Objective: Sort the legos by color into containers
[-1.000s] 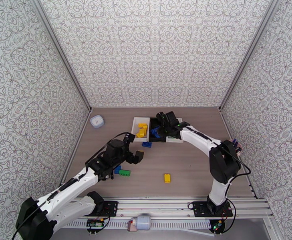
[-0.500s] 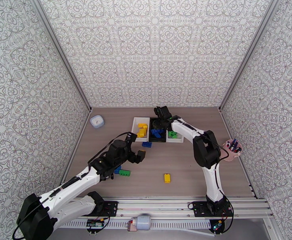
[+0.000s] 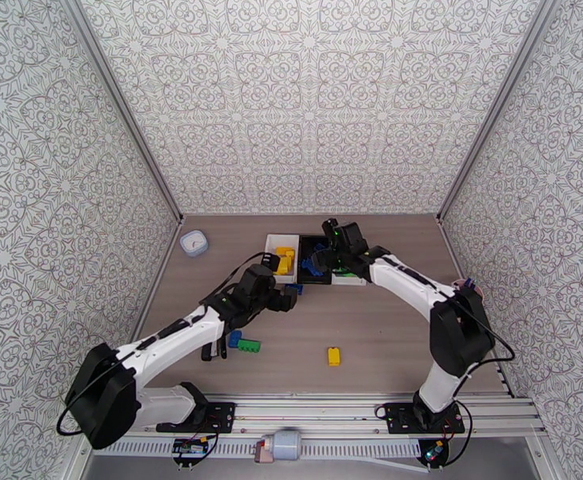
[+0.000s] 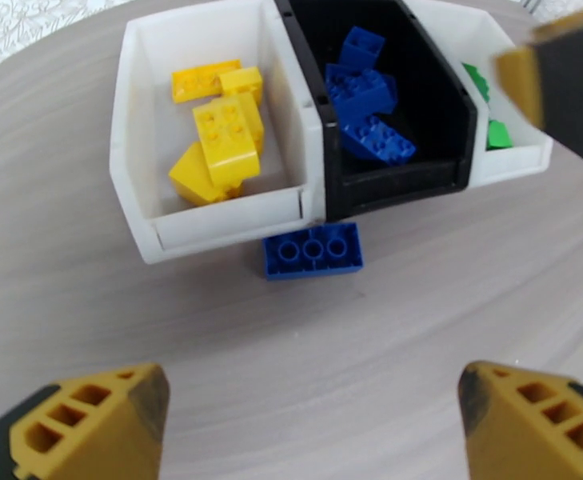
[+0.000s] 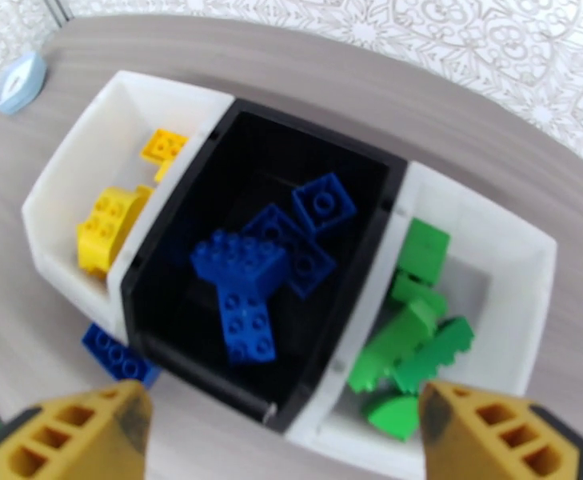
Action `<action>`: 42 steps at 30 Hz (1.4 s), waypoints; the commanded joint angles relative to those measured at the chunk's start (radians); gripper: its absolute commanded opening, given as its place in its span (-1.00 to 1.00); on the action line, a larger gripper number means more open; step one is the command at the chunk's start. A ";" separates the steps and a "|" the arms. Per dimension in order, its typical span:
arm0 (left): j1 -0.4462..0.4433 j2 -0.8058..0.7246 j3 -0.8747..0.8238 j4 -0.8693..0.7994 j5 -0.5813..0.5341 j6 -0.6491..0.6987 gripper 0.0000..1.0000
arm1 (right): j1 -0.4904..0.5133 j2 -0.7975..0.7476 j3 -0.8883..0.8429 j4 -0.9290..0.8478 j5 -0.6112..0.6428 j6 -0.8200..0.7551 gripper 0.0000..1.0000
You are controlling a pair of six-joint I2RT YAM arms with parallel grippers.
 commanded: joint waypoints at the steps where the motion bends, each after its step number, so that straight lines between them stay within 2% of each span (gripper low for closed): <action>1: -0.007 0.099 0.095 -0.125 -0.042 -0.076 0.99 | -0.004 -0.080 -0.097 0.013 -0.016 0.019 0.83; 7: -0.008 0.301 0.250 -0.182 -0.022 -0.082 0.99 | -0.003 -0.172 -0.184 -0.001 -0.022 0.010 0.84; 15: 0.007 0.509 0.408 -0.221 -0.001 -0.046 0.99 | -0.006 -0.201 -0.209 -0.002 -0.017 0.018 0.84; 25: 0.043 0.650 0.540 -0.282 0.020 -0.024 0.95 | -0.004 -0.213 -0.225 -0.001 0.006 0.037 0.84; 32: 0.048 0.688 0.574 -0.296 0.039 -0.027 0.75 | -0.006 -0.185 -0.201 -0.004 0.009 0.031 0.84; 35: 0.048 0.689 0.571 -0.296 0.042 -0.033 0.61 | -0.005 -0.172 -0.187 -0.006 0.006 0.029 0.84; 40: 0.048 0.674 0.548 -0.293 0.047 -0.044 0.26 | -0.006 -0.163 -0.175 -0.009 0.000 0.030 0.84; 42: 0.047 0.661 0.536 -0.291 0.047 -0.048 0.20 | -0.005 -0.161 -0.172 -0.009 0.000 0.032 0.84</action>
